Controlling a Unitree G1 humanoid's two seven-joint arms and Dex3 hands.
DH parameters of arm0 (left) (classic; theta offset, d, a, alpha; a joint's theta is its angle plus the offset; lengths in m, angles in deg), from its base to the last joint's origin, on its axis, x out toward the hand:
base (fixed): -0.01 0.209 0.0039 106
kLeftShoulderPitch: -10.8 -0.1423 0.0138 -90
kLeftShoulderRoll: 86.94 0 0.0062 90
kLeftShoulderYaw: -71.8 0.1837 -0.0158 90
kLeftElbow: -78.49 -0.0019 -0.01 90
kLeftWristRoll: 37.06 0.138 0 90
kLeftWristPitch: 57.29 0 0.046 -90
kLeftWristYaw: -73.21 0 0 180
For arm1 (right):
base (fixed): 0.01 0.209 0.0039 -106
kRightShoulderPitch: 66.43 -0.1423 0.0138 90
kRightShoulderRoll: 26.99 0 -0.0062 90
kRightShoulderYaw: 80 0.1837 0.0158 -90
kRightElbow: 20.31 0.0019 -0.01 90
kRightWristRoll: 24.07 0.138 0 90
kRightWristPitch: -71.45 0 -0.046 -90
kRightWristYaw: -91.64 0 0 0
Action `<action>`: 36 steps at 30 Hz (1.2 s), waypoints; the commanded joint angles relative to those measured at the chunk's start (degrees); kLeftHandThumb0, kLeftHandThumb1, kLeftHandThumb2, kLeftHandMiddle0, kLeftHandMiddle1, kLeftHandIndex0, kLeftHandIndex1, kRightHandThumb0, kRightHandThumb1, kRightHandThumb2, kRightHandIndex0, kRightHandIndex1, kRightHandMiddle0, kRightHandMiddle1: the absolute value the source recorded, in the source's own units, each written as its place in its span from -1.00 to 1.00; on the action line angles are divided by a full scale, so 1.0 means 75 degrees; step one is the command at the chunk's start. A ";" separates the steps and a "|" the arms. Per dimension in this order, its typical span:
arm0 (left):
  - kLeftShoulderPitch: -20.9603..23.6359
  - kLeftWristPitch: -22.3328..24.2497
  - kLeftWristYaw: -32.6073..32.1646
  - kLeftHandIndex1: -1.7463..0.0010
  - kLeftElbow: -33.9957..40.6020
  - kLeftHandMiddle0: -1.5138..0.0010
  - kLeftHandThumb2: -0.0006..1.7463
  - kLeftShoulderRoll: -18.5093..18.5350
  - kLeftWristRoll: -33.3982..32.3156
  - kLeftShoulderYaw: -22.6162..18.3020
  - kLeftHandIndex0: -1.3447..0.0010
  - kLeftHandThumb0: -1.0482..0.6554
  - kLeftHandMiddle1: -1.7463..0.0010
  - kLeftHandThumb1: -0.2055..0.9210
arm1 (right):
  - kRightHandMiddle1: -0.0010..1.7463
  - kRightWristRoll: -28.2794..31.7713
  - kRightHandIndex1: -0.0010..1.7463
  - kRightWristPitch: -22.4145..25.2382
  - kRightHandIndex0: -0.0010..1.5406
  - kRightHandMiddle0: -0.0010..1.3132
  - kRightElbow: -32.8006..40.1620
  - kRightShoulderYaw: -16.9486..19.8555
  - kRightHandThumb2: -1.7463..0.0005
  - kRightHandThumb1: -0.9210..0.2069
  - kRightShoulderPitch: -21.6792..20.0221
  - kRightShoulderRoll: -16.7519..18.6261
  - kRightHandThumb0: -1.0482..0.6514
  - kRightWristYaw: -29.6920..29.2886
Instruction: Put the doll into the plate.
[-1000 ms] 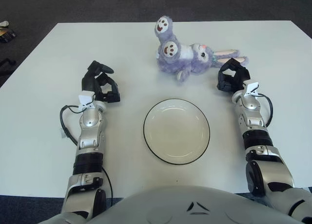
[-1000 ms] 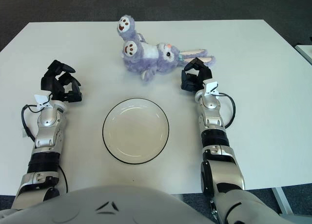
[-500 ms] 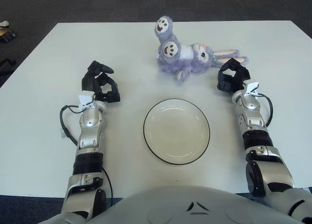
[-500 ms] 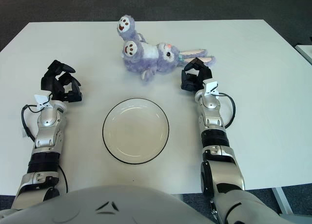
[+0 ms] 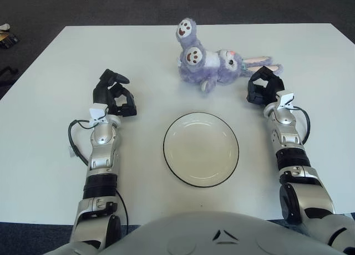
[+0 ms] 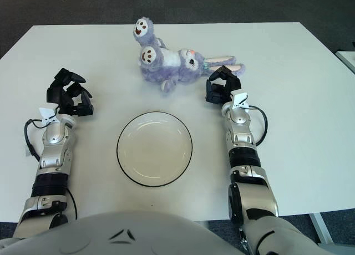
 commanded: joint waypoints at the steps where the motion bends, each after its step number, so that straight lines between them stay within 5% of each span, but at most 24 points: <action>1: -0.0594 0.0056 0.0027 -1.00 -0.0381 -0.13 0.93 -0.0170 -0.0042 0.0006 0.10 0.22 -1.00 -0.63 | 1.00 -0.0175 1.00 0.0350 0.66 -0.12 -0.0276 -0.0135 -0.44 -0.02 0.0322 0.0101 -0.32 0.0004; 20: -0.0538 0.0087 -0.0008 -0.97 -0.0447 -0.20 1.00 -0.0142 0.0022 0.0011 0.01 0.22 -1.00 -0.75 | 1.00 -0.0084 1.00 0.0316 0.65 -0.12 -0.0409 -0.0118 -0.44 -0.01 0.0264 0.0116 -0.32 0.0065; 36: -0.0535 -0.0053 -0.0026 -1.00 -0.0550 -0.12 0.89 -0.0148 0.0100 0.0037 0.13 0.22 -0.98 -0.59 | 1.00 -0.0106 1.00 0.0099 0.66 -0.14 -0.0368 -0.0097 -0.42 -0.04 0.0277 0.0073 -0.31 0.0029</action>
